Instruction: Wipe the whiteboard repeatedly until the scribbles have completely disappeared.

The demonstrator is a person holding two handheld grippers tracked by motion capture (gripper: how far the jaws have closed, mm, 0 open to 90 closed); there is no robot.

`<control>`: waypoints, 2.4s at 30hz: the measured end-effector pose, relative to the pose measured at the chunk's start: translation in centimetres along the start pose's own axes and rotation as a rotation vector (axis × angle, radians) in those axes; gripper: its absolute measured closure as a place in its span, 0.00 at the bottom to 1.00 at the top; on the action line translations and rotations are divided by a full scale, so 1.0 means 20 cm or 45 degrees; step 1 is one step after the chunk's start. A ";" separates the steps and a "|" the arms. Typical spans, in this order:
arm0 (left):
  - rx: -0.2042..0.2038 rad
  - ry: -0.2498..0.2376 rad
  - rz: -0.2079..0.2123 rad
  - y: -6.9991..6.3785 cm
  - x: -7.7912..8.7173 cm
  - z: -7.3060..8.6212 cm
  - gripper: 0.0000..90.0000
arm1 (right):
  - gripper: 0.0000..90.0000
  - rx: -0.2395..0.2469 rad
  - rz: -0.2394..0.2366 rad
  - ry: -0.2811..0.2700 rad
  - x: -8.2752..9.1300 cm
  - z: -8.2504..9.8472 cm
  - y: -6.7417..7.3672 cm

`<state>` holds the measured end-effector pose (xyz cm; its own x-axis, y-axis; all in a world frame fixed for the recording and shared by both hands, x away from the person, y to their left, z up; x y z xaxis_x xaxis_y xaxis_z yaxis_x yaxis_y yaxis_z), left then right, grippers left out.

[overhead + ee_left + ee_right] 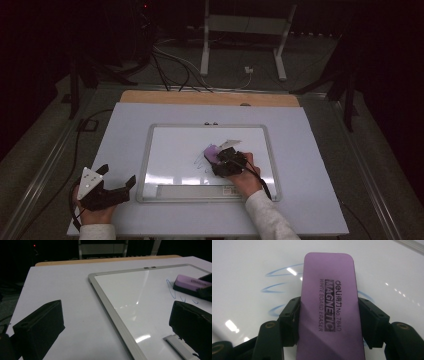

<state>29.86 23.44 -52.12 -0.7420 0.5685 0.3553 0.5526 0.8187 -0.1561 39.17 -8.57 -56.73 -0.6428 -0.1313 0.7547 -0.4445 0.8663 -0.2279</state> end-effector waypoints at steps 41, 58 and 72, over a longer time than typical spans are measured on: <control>-0.008 0.007 0.004 -0.01 -0.01 0.00 0.01 | 0.45 -0.001 0.036 0.005 -0.01 -0.03 0.03; 0.000 0.002 0.000 0.00 0.00 0.00 0.01 | 0.45 0.015 0.100 0.020 -0.05 -0.08 0.02; -0.004 0.005 0.004 0.00 -0.01 0.00 0.01 | 0.45 0.136 -0.030 -0.010 -0.01 -0.10 0.21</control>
<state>29.87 23.33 -52.20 -0.7389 0.5706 0.3585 0.5559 0.8168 -0.1544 38.67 -3.86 -56.60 -0.6361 -0.1550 0.7558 -0.5229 0.8069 -0.2746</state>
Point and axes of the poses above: each handheld gripper's, and its own axes: x roughly backward along the jaws, z roughly out of its underside, y roughly to its left, the point moved 9 cm from there along -x, roughly forward along the jaws, and after that the axes turned 14 degrees about z, right-handed, at the moved point
